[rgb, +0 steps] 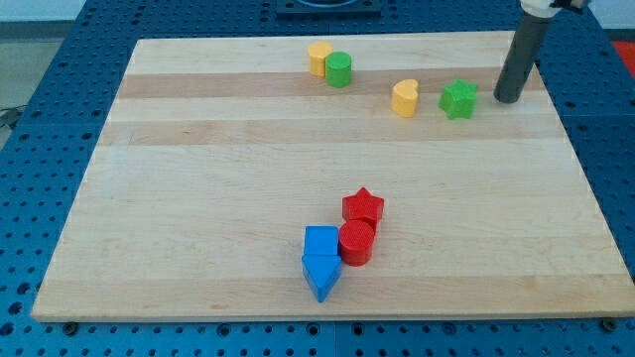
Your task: Move the green star yellow heart close to green circle and yellow hexagon
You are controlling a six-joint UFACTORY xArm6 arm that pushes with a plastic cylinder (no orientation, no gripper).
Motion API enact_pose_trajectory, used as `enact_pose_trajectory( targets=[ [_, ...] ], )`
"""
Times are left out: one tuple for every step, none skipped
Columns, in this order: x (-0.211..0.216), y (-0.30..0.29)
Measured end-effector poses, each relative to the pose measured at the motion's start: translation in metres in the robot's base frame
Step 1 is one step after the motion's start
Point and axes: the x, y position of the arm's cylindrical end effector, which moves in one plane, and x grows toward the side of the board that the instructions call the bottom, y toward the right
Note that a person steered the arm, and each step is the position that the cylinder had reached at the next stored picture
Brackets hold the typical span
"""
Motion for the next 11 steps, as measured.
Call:
enact_pose_trajectory(
  targets=[
    [0.000,0.000],
    [0.000,-0.035],
    [0.001,-0.071],
    [0.004,-0.098],
    [0.004,-0.107],
    [0.005,-0.093],
    [0.034,-0.071],
    [0.035,-0.073],
    [0.041,-0.091],
    [0.043,-0.124],
    [0.040,-0.151]
  ],
)
